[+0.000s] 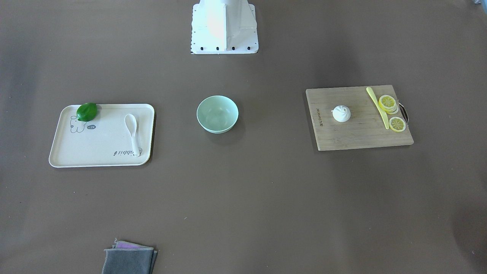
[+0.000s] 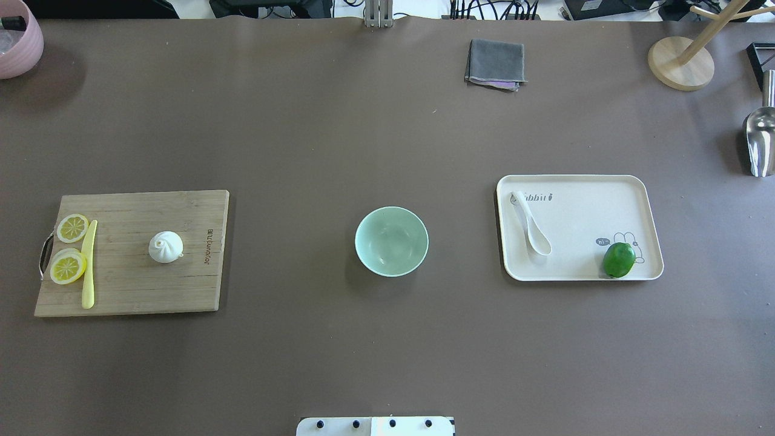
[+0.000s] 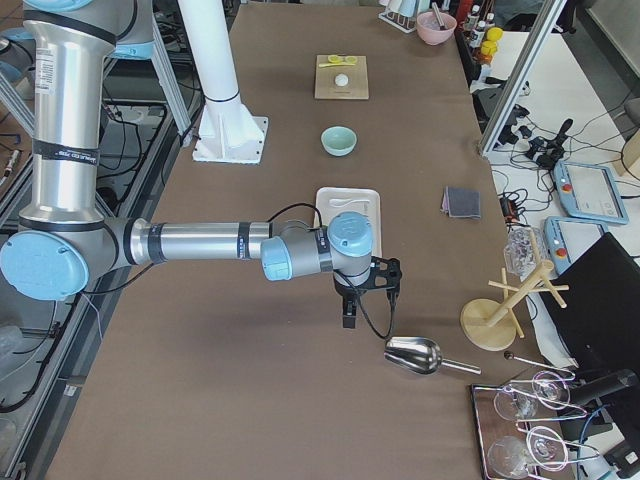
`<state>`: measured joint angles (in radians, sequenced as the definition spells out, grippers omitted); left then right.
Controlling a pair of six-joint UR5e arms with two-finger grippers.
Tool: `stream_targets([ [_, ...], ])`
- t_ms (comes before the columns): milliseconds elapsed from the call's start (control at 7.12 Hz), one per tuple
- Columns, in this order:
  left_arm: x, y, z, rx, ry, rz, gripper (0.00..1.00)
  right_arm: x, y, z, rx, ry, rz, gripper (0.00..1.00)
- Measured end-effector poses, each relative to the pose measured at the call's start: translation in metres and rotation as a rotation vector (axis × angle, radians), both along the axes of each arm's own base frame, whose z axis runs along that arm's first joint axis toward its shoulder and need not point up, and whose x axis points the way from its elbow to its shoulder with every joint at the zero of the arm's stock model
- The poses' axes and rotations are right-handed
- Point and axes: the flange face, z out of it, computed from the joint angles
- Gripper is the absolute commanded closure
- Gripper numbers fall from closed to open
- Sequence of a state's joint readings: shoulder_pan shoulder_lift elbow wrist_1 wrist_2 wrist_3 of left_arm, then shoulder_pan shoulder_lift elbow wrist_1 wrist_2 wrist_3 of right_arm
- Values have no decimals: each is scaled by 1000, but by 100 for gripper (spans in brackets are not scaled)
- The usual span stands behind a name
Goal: Put spoon and bun in bowl
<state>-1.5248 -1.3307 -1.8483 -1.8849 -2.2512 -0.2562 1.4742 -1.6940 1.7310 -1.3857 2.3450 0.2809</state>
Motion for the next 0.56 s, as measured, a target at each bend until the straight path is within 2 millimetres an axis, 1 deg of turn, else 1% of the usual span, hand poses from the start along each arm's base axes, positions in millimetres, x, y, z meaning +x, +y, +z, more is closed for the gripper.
stream_targets([
  [281,0,-7,-6,14,1,0,2,0,3,14,-22,5,-5,0],
  [562,1,-13,-10,22,2,0,2,0,1,17,-25,7,-7,0],
])
